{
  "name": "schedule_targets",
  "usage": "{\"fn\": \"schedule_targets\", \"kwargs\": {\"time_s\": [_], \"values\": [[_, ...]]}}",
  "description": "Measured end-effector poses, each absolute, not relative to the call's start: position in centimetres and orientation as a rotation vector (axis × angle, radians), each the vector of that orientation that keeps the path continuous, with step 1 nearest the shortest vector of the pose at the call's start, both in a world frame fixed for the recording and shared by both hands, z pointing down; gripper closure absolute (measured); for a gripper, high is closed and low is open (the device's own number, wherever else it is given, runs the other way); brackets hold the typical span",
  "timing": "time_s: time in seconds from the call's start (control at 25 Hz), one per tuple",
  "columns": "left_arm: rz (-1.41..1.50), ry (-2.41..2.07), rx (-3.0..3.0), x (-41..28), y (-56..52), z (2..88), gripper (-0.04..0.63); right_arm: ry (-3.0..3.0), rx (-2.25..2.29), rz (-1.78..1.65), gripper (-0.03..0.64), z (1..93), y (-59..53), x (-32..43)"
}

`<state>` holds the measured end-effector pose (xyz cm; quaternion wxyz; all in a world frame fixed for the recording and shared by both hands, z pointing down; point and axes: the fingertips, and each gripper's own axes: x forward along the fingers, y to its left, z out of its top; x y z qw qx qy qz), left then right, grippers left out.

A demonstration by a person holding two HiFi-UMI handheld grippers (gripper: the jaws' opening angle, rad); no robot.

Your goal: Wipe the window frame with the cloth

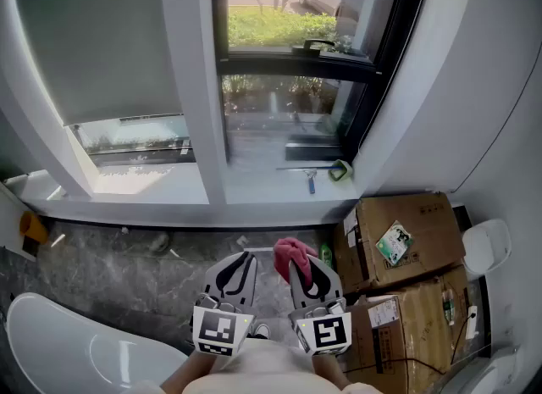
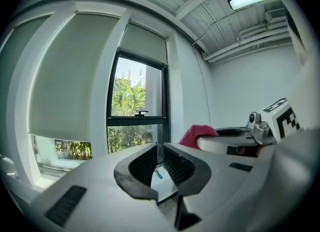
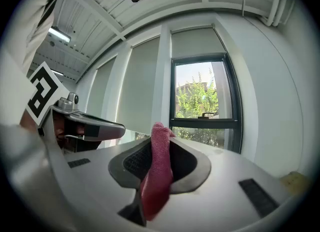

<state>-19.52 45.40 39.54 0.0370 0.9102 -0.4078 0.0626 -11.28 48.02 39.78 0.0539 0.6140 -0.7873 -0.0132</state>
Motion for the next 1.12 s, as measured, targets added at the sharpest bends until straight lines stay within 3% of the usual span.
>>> {"fn": "schedule_targets", "kwargs": {"time_s": [0.68, 1.12], "values": [[0.165, -1.283, 2.818, -16.2, 45.5, 39.5, 0.554, -2.441, 1.843, -0.074, 0.528, 39.3, 48.4, -8.3], [0.132, -1.255, 2.799, -15.3, 38.6, 39.9, 0.554, -2.478, 1.802, -0.004, 0.528, 41.0, 42.2, -8.2]]}}
